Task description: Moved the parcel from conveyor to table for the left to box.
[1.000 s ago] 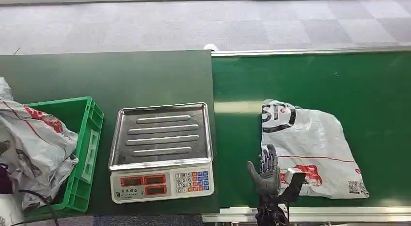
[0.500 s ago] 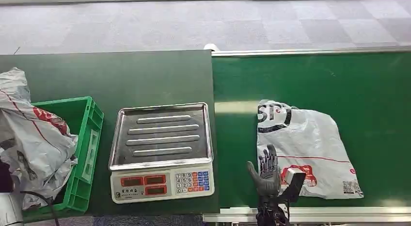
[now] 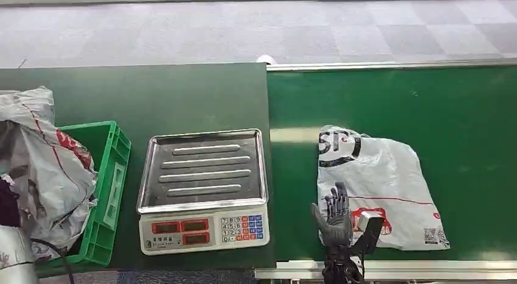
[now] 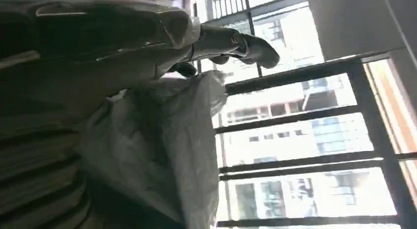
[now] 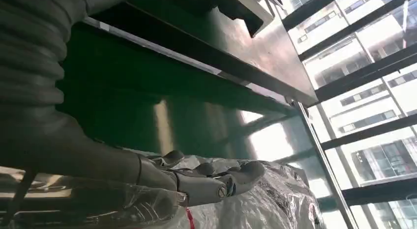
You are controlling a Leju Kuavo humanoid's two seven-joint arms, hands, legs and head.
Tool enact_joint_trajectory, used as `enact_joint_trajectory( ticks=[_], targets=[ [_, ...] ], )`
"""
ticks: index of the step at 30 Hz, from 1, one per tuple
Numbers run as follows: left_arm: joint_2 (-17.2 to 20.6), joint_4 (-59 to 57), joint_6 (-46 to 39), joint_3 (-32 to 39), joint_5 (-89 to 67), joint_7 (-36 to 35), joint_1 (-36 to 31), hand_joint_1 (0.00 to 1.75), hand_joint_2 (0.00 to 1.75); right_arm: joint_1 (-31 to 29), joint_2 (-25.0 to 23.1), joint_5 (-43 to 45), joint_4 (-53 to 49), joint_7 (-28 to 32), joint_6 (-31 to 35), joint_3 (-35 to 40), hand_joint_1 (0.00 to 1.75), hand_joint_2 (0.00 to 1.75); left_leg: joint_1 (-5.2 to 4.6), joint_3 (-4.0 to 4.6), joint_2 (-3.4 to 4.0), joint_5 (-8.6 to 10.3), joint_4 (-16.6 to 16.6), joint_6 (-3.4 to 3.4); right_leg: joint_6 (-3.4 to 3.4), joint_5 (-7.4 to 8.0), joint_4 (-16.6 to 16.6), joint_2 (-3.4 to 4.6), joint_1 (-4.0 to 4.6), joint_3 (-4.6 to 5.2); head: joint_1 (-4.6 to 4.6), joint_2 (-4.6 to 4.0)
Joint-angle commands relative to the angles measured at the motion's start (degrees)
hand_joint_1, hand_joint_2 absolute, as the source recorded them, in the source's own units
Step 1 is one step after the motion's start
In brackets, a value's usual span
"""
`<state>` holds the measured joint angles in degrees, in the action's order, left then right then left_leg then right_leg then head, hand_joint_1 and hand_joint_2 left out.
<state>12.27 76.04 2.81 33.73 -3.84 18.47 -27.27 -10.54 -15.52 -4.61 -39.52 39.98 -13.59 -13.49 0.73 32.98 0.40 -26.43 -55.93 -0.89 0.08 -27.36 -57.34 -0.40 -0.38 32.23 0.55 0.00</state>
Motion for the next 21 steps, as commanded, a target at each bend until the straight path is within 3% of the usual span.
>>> enact_joint_trajectory(
  ticks=[1, 4, 5, 7, 8, 11, 17, 21],
  targets=[
    [16.9, -38.0, -4.7, -1.6, -12.6, -3.0, -27.1, 0.0, 1.75, -1.9, 1.4, 0.2, 2.8, 0.0, -0.8, -1.0, 0.0, 1.75, 0.16, 0.15, -0.19, 0.13, -0.1, -0.09, -0.15, 0.08, -0.1, -0.15, 0.16, 0.09, 0.0, 0.0],
    [16.7, -39.0, -7.5, -2.3, -16.1, -4.9, -30.4, 0.0, 1.75, -1.3, 1.3, 0.4, 1.7, 0.0, -0.9, -1.3, 0.0, 1.75, 0.28, -0.06, 0.18, 0.12, 0.0, -0.11, -0.24, 0.16, 0.0, 0.15, 0.27, -0.01, 0.02, 0.0],
    [17.0, -39.8, -9.9, -5.7, -22.1, -5.8, -32.9, 0.0, 1.75, -0.7, 1.1, 0.6, 0.8, 0.0, -0.6, -1.5, 0.0, 1.75, 0.23, 0.02, 0.11, 0.1, 0.0, -0.1, -0.2, 0.11, 0.0, 0.08, 0.23, 0.04, 0.02, 0.0],
    [15.4, -39.0, -5.3, -8.0, -24.0, -6.0, -35.7, 0.0, 1.75, -0.3, 1.2, 0.6, 0.2, 0.0, -0.3, -2.0, 0.0, 1.75, 0.31, 0.12, 0.0, 0.11, -0.1, -0.13, -0.21, 0.12, 0.0, -0.02, 0.31, 0.07, 0.0, 0.0],
    [14.9, -38.2, -2.6, -8.2, -23.3, -5.6, -35.5, 0.0, 1.75, -0.3, 1.2, 0.4, 0.3, 0.0, -0.2, -2.1, 0.0, 1.75, 0.34, 0.19, -0.28, 0.12, -0.2, -0.09, -0.19, 0.06, 0.0, -0.28, 0.34, 0.03, 0.0, 0.0],
    [14.8, -32.5, 7.9, -6.0, -16.2, -4.3, -30.3, 0.0, 1.75, -0.5, 1.4, 0.1, 0.1, 0.0, -0.3, -2.4, 0.0, 1.75, 0.22, 0.13, -0.04, 0.15, 0.0, -0.08, -0.18, 0.14, 0.0, -0.04, 0.22, 0.12, 0.0, 0.0],
    [15.0, -31.1, 8.5, -5.3, -15.4, -4.0, -28.4, 0.0, 1.75, -0.7, 1.4, 0.1, 0.3, 0.0, -0.3, -2.5, 0.0, 1.75, 0.14, 0.06, 0.46, 0.1, 0.0, -0.11, -0.22, 0.18, 0.0, 0.36, 0.15, 0.15, 0.02, 0.0],
    [14.9, -29.6, 9.8, -5.3, -14.3, -3.9, -27.0, 0.0, 1.75, -0.7, 1.3, 0.0, 0.1, 0.0, -0.2, -2.7, 0.0, 1.75, 0.16, 0.03, 0.28, 0.09, 0.0, -0.1, -0.21, 0.16, 0.0, 0.29, 0.17, 0.11, 0.02, 0.0]
  ],
)
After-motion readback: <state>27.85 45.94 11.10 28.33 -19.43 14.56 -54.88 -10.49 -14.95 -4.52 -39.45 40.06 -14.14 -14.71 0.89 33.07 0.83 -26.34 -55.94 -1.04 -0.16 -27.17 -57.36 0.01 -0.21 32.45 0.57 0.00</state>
